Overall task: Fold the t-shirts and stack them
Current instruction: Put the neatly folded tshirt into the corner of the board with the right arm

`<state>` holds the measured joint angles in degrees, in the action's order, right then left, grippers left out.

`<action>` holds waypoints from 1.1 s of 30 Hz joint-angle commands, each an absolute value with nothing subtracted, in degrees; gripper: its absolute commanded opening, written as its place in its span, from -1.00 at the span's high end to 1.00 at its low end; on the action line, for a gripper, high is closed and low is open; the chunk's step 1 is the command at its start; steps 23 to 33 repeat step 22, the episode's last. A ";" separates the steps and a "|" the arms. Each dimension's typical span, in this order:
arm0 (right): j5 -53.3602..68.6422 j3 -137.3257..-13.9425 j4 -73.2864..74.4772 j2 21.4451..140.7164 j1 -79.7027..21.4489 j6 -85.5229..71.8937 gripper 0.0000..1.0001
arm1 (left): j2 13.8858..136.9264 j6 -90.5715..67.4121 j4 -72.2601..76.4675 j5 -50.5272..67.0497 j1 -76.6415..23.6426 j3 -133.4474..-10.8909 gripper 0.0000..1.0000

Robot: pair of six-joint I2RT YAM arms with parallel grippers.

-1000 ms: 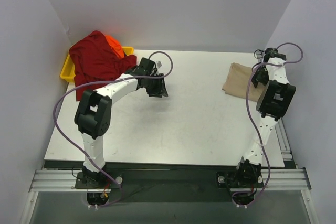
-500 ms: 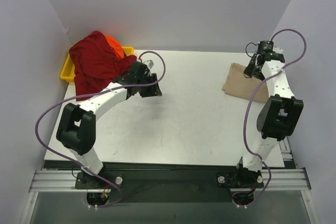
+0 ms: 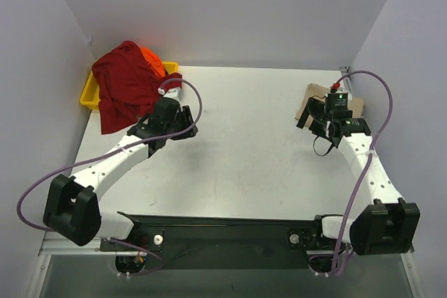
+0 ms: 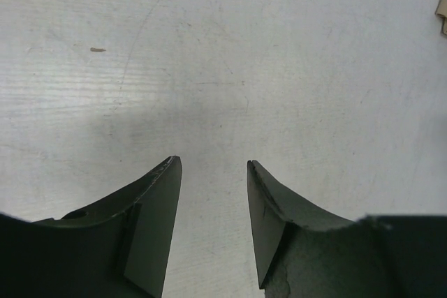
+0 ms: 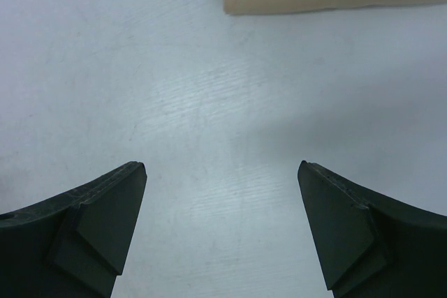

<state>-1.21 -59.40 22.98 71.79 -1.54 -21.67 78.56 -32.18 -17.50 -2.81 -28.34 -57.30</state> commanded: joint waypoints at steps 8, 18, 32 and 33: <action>8.79 -46.06 17.93 56.78 -5.97 -22.94 -0.92 | 63.73 -34.89 -16.96 -13.35 -27.77 -48.70 -0.16; 9.49 -46.32 16.35 58.01 -7.56 -22.76 -0.90 | 55.73 -37.09 -21.09 -18.02 -26.90 -44.03 -0.24; 9.23 -47.02 15.47 59.58 -7.91 -22.76 -0.91 | 56.77 -34.99 -21.53 -18.19 -26.63 -44.91 -0.32; 9.23 -47.02 15.47 59.58 -7.91 -22.76 -0.91 | 56.77 -34.99 -21.53 -18.19 -26.63 -44.91 -0.32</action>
